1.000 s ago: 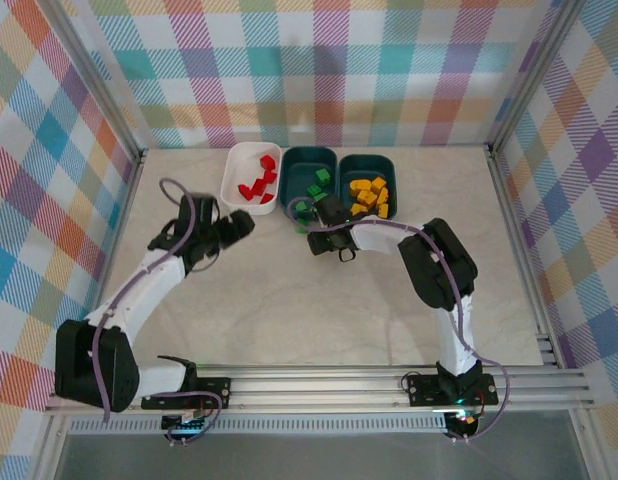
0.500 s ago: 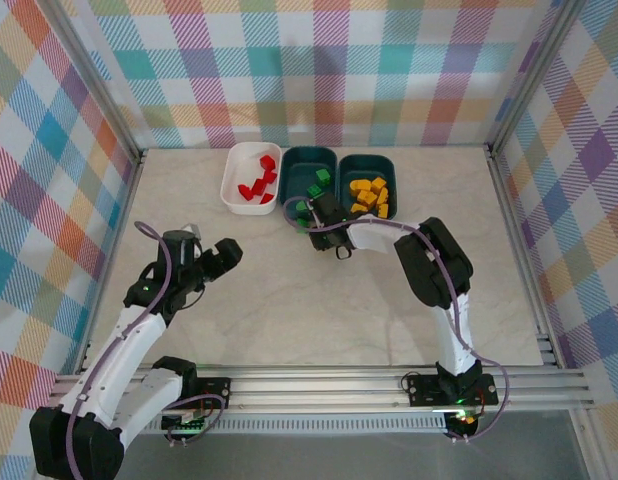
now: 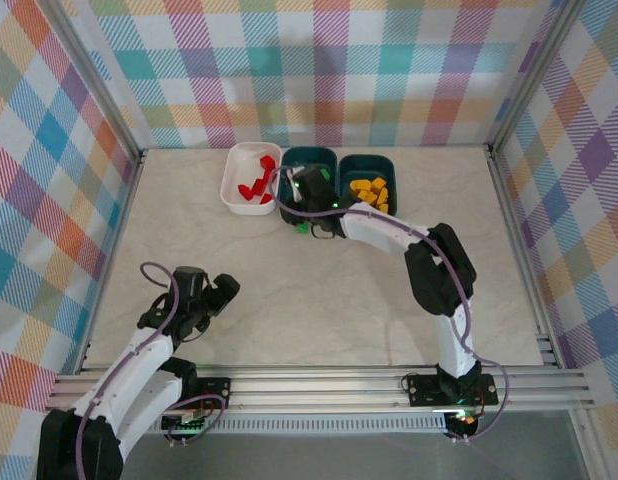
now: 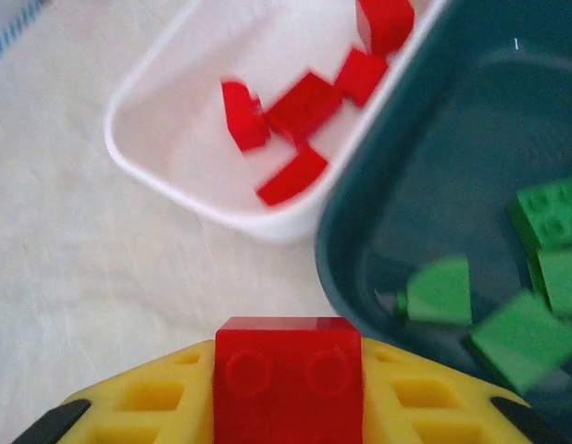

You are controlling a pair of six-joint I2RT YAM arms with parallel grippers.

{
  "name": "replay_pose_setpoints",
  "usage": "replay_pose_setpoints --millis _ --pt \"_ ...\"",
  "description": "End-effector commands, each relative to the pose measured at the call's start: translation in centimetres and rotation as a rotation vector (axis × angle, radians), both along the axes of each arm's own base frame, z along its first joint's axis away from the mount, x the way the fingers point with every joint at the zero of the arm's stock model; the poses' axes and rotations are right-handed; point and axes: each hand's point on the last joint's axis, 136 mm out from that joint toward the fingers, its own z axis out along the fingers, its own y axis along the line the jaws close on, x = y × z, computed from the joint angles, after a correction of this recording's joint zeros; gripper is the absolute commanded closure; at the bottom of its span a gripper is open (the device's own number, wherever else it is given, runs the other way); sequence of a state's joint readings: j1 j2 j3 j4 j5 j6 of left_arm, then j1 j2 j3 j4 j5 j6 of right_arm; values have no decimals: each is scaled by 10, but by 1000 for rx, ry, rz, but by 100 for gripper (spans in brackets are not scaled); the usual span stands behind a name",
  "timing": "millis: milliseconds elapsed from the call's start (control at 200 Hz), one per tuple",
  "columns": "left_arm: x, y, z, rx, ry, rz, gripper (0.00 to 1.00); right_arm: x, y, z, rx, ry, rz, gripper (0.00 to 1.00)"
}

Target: Sort the legos into containers by color

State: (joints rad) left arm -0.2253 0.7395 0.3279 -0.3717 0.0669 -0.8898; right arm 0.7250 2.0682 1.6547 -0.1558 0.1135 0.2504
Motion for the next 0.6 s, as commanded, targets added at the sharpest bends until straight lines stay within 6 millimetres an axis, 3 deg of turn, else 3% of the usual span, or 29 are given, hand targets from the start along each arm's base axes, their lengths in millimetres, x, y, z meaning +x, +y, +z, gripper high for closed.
replay_pose_setpoints --millis 0,285,450,490,550,600 --pt "3 -1 23 -19 -82 -9 2 21 24 -6 16 9 13 67" --pt "-3 -19 7 -59 -3 -110 1 62 62 -23 3 -15 41 67" --pt "-1 -24 10 -64 -1 -142 1 78 75 -29 -7 -23 46 66" --pt "0 -24 11 -65 -7 -146 0 81 76 -29 -12 -27 43 60" --pt "2 -25 14 -67 -15 -148 0 82 76 -25 -18 -33 42 39" --pt "4 -26 15 -70 -22 -150 0 82 74 -19 -20 -41 35 33"
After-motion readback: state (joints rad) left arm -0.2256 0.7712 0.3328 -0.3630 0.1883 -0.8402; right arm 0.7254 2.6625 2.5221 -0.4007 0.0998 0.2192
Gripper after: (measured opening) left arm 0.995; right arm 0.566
